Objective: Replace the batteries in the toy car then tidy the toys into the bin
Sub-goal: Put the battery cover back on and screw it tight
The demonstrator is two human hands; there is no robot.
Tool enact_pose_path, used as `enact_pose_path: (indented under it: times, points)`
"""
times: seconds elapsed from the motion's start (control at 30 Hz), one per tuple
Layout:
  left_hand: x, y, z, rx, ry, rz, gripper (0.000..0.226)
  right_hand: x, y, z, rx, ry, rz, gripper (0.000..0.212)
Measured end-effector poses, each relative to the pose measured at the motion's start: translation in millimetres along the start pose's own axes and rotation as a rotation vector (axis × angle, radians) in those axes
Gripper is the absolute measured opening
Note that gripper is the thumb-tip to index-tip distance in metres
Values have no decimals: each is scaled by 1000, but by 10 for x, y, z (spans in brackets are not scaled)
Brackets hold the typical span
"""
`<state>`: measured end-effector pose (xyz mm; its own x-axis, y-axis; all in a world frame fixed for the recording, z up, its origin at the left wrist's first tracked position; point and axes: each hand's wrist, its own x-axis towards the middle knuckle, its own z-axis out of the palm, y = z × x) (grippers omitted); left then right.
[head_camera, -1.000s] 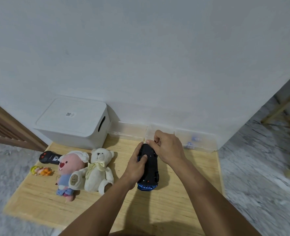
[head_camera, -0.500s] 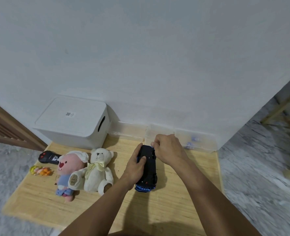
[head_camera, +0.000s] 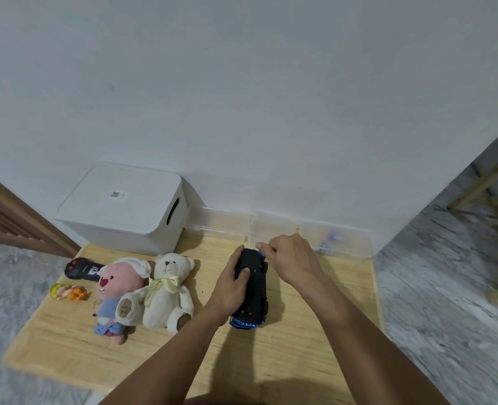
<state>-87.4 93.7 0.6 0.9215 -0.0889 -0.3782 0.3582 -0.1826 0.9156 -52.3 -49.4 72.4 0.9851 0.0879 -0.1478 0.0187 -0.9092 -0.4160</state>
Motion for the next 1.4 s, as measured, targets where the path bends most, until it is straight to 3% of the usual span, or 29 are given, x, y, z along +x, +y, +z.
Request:
enact_pose_path:
  times: [0.2,0.37,0.57,0.73,0.93,1.1,1.23,1.4]
  points:
    - [18,-27,-5,21,-4,6,53,37,50,55,184,-1,-25,53]
    - [29,-42,-26,11,11,0,52,13,86,95,165,-26,-61,19]
    - [27,-45,-30,23,-3,6,52,-20,62,66,-64,-36,-38,38]
    - [38,-81,-25,37,-11,-2,53,-23,62,74,71,-46,-51,49]
    - [58,-97,-49,48,3,-5,53,7,113,133,100,-55,-37,15]
    - [54,-113,-49,55,-4,-4,54,-18,78,130,34,-50,-31,11]
    - [45,-114,-60,59,-8,-5,54,-57,20,82,-102,-28,-24,34]
    - [40,-103,-65,65,-10,3,54,-54,26,95,-134,-8,-12,42]
